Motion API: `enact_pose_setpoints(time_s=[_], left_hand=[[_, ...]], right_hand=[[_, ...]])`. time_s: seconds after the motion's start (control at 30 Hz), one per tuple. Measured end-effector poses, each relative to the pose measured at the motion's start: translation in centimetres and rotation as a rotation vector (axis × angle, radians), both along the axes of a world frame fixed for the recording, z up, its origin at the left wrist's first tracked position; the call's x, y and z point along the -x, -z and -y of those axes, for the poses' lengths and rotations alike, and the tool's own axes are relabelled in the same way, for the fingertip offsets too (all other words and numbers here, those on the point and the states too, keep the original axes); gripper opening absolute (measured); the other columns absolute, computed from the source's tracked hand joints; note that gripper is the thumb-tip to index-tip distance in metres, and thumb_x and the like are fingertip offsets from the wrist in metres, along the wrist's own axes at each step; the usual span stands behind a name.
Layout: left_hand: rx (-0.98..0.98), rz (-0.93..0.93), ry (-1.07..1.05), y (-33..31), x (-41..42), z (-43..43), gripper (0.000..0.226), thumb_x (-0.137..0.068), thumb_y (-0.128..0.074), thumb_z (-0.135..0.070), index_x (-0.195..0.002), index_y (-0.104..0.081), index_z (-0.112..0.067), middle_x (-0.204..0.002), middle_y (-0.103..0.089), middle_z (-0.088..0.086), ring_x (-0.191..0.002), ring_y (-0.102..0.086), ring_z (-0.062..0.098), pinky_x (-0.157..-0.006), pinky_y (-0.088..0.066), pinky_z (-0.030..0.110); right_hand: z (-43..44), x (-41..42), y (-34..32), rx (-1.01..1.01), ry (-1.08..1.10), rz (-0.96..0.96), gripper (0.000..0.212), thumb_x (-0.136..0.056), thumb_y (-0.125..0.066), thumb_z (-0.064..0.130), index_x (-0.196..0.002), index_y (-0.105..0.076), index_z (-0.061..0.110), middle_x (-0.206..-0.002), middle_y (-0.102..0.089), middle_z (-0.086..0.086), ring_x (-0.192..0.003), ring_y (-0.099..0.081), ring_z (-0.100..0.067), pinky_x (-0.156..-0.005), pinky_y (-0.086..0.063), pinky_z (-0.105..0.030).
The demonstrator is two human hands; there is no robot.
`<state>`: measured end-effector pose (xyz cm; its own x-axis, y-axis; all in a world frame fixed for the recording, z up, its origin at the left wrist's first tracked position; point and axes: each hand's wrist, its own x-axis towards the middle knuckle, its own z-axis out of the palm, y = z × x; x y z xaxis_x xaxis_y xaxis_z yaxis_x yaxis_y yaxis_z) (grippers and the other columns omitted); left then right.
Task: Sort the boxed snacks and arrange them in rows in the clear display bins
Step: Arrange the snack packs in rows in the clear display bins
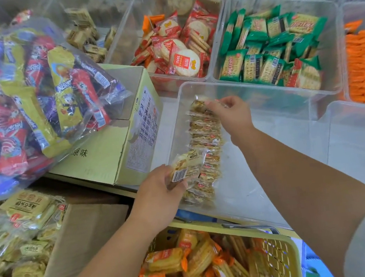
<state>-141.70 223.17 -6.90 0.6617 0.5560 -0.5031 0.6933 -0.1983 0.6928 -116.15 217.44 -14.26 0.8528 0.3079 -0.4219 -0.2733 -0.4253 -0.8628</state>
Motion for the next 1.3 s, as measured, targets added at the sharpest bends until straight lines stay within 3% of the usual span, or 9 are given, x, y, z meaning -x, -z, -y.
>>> enact_pose_setpoints(time_s=[0.13, 0.23, 0.43, 0.53, 0.6, 0.73, 0.97, 1.17, 1.3], left_hand=[[0.018, -0.068, 0.013, 0.0, 0.0, -0.1, 0.063, -0.098, -0.065, -0.045, -0.154, -0.043, -0.026, -0.16, -0.042, -0.002, -0.146, -0.041, 0.019, -0.121, -0.036, 0.045], [0.032, -0.047, -0.009, 0.4, 0.1, -0.3, 0.075, -0.098, -0.065, -0.045, -0.161, -0.031, -0.022, -0.168, -0.027, -0.003, -0.154, -0.026, 0.016, -0.125, -0.027, 0.045], [0.096, -0.014, -0.034, 0.3, 0.2, -0.3, 0.03, -0.098, -0.068, -0.033, -0.103, -0.06, -0.062, -0.099, -0.068, -0.041, -0.094, -0.062, -0.018, -0.083, -0.046, 0.02], [0.146, 0.004, -0.04, 0.5, 0.4, -0.4, 0.028, -0.098, -0.068, -0.031, -0.102, -0.053, -0.054, -0.083, -0.054, -0.059, -0.083, -0.051, -0.035, -0.076, -0.038, 0.011], [0.153, -0.004, -0.042, 0.2, 0.3, -0.4, 0.029, -0.099, -0.068, -0.031, -0.097, -0.052, -0.055, -0.084, -0.054, -0.059, -0.084, -0.051, -0.035, -0.077, -0.039, 0.011], [0.141, -0.013, -0.018, -0.5, 0.1, -0.1, 0.046, -0.099, -0.067, -0.034, -0.085, -0.055, -0.076, -0.093, -0.06, -0.053, -0.09, -0.054, -0.03, -0.077, -0.04, 0.012], [0.118, -0.014, 0.006, -0.3, 0.2, -0.1, 0.024, -0.1, -0.065, -0.037, -0.112, -0.062, -0.057, -0.106, -0.066, -0.043, -0.104, -0.058, -0.02, -0.091, -0.048, 0.019], [0.265, 0.089, -0.145, -0.4, -0.3, -0.3, 0.021, -0.099, -0.069, -0.024, -0.103, -0.07, -0.044, -0.1, -0.073, -0.032, -0.092, -0.066, -0.015, -0.078, -0.044, 0.014], [0.401, 0.181, -0.365, -0.6, -1.7, -0.8, 0.024, -0.095, -0.072, -0.031, -0.093, -0.074, -0.055, -0.104, -0.074, -0.028, -0.109, -0.063, -0.002, -0.102, -0.044, 0.04]], right_hand=[[-1.5, -0.1, -0.3, -0.051, 0.165, -0.249, 0.083, -0.057, -0.091, 0.057, -0.119, -0.055, 0.015, -0.106, -0.062, 0.002, -0.101, -0.06, -0.021, -0.078, -0.048, -0.035], [-1.7, -0.3, -0.4, -0.055, 0.16, -0.352, 0.088, -0.057, -0.092, 0.057, -0.122, -0.049, 0.017, -0.113, -0.059, 0.001, -0.103, -0.058, -0.022, -0.08, -0.044, -0.035], [-1.5, 0.0, -0.6, -0.026, 0.018, -0.446, 0.077, -0.062, -0.09, 0.057, -0.118, -0.06, 0.013, -0.096, -0.069, 0.0, -0.064, -0.067, -0.01, -0.043, -0.044, -0.019], [-1.9, 0.3, 0.4, -0.053, 0.023, -0.469, 0.081, -0.055, -0.096, 0.051, -0.117, -0.064, 0.009, -0.101, -0.075, -0.009, -0.074, -0.076, -0.024, -0.061, -0.063, -0.037], [-2.2, 0.5, 0.7, -0.045, 0.036, -0.458, 0.09, -0.05, -0.097, 0.052, -0.12, -0.063, 0.007, -0.108, -0.073, -0.013, -0.09, -0.074, -0.033, -0.081, -0.062, -0.048], [-2.4, 0.2, 0.8, -0.015, 0.058, -0.443, 0.1, -0.04, -0.097, 0.056, -0.12, -0.061, 0.008, -0.107, -0.072, -0.013, -0.09, -0.073, -0.034, -0.082, -0.061, -0.051], [-2.4, 0.2, 0.6, 0.206, 0.005, -0.292, 0.113, -0.023, -0.079, 0.083, -0.113, -0.063, 0.016, -0.101, -0.07, -0.005, -0.09, -0.07, -0.029, -0.088, -0.059, -0.044], [-1.8, 1.2, -0.6, 0.168, 0.033, -0.291, 0.09, -0.05, -0.058, 0.096, -0.096, -0.058, 0.019, -0.1, -0.066, -0.001, -0.091, -0.063, -0.026, -0.089, -0.053, -0.044], [1.3, 2.9, -0.3, -0.059, 0.117, -0.41, 0.091, -0.079, -0.035, 0.09, -0.141, -0.05, 0.025, -0.14, -0.056, 0.0, -0.131, -0.049, -0.031, -0.106, -0.036, -0.052]])
